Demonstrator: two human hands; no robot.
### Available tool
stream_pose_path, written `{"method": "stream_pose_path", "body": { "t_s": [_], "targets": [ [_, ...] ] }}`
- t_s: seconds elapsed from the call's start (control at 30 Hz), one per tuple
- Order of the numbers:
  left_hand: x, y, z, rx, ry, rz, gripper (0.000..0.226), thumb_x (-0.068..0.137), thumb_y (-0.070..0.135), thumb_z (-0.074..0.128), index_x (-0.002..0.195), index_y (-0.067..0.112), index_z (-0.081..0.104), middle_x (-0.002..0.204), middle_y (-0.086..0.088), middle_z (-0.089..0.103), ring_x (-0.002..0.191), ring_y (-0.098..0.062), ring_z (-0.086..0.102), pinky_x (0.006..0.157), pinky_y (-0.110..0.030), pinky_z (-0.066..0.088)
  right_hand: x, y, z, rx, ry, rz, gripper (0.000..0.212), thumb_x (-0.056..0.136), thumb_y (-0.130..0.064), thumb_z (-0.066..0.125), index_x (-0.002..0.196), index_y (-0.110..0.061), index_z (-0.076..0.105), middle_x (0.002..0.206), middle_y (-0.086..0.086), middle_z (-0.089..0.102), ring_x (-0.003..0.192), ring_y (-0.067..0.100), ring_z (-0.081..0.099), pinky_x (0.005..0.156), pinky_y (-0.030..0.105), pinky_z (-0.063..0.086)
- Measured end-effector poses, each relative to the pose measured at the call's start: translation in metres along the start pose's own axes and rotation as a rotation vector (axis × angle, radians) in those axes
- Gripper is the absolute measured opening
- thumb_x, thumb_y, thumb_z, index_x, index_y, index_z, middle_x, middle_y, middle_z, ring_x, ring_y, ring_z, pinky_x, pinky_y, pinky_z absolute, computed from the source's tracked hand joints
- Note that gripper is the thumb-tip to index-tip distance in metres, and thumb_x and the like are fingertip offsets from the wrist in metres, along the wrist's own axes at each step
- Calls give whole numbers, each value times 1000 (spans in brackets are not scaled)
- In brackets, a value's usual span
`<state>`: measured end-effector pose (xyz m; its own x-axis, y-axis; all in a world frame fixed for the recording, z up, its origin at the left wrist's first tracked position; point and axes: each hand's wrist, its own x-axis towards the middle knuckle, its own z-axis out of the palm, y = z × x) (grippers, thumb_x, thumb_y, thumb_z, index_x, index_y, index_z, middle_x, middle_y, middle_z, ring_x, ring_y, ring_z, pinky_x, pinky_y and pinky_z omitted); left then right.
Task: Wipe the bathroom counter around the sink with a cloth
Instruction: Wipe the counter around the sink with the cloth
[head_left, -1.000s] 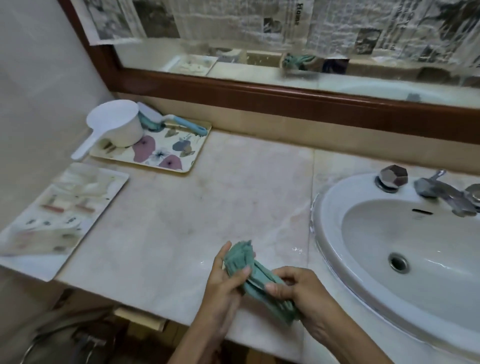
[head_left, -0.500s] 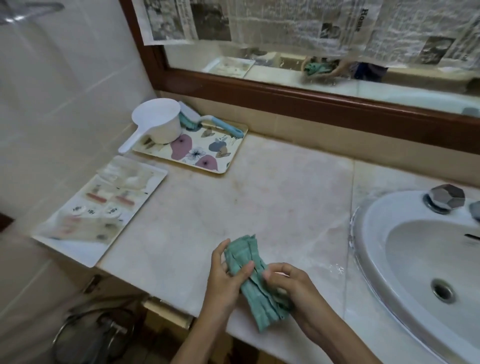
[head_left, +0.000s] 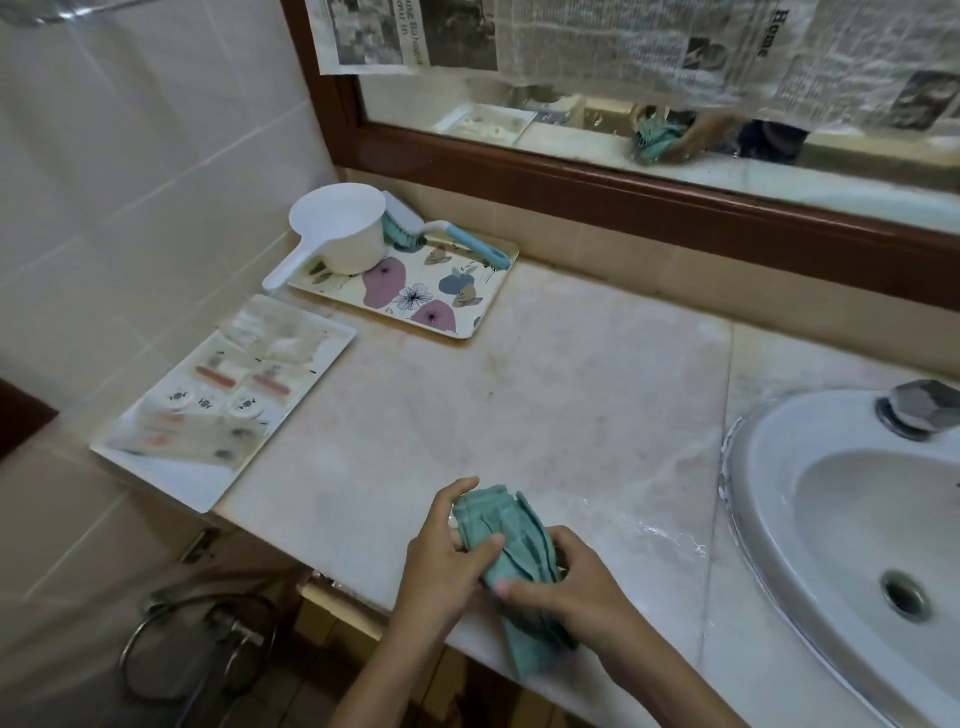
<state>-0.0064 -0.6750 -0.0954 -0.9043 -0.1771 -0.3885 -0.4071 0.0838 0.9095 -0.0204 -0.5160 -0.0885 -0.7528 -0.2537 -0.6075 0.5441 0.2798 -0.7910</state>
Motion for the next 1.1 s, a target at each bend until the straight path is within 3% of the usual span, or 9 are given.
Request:
{"method": "stream_pose_path", "body": {
  "t_s": [0.13, 0.23, 0.4, 0.5, 0.57, 0.67, 0.8, 0.93, 1.1],
  "targets": [
    [-3, 3, -4, 37, -41, 75, 61, 84, 11, 74, 125, 48, 49, 86, -5, 75, 76, -16, 73, 65, -31, 59, 10, 6, 1, 80, 96, 35, 31, 64, -1, 82, 90, -3, 65, 87, 16, 73, 77, 27, 71, 66, 34, 56],
    [7, -1, -15, -2, -126, 119, 67, 86, 8, 72, 130, 52, 46, 98, -9, 74, 84, -24, 73, 72, -41, 60, 17, 9, -2, 204, 264, 26, 6, 76, 5, 69, 79, 0, 68, 78, 19, 72, 73, 33, 68, 67, 40, 54],
    [22, -10, -21, 373, -29, 117, 76, 83, 21, 75, 136, 56, 32, 90, 7, 69, 80, -8, 68, 74, -28, 57, 21, 14, 10, -153, 551, -99, 9, 80, -23, 73, 79, -20, 65, 75, -4, 68, 75, 17, 64, 67, 31, 49],
    [14, -19, -18, 662, 211, 212, 68, 85, 28, 70, 142, 39, 35, 112, 13, 53, 102, -9, 56, 75, -22, 46, 11, 21, 0, -215, 606, -192, 23, 76, -14, 74, 94, -24, 63, 88, -10, 65, 83, 12, 61, 68, 21, 41],
    [3, -25, -8, 770, 246, 432, 54, 86, 30, 65, 136, 36, 46, 127, 11, 46, 112, -10, 48, 77, -23, 47, 1, 29, -16, -254, 635, -241, 27, 75, -7, 71, 95, -24, 64, 96, -11, 63, 87, 13, 59, 72, 23, 42],
    [0, -37, 17, 1026, 10, 777, 47, 85, 41, 53, 132, 41, 48, 140, 7, 49, 122, -16, 50, 89, -31, 48, -16, 44, -49, -328, 736, -316, 21, 76, -5, 68, 90, -21, 66, 97, -9, 62, 94, 19, 57, 78, 31, 43],
    [24, -51, 38, 1287, -243, 821, 52, 92, 46, 42, 144, 41, 38, 155, 3, 36, 140, -28, 38, 103, -42, 33, -25, 56, -103, -582, 958, -354, 29, 76, -31, 48, 94, -16, 66, 101, 1, 61, 101, 26, 49, 86, 37, 38],
    [37, -47, 72, 1325, -561, 1006, 59, 97, 51, 34, 153, 33, 22, 162, 2, 19, 148, -27, 18, 108, -40, 17, -14, 65, -174, -805, 1171, -77, 49, 83, -41, 39, 111, -7, 62, 118, 15, 58, 116, 36, 47, 93, 51, 34],
    [59, -27, 131, 1365, -892, 1240, 66, 99, 55, 24, 155, 23, 12, 163, 2, 8, 151, -21, -1, 116, -39, 10, -1, 79, -206, -900, 1075, 181, 46, 93, -44, 41, 122, -12, 56, 128, 15, 53, 124, 34, 38, 104, 55, 23]
  ]
}}
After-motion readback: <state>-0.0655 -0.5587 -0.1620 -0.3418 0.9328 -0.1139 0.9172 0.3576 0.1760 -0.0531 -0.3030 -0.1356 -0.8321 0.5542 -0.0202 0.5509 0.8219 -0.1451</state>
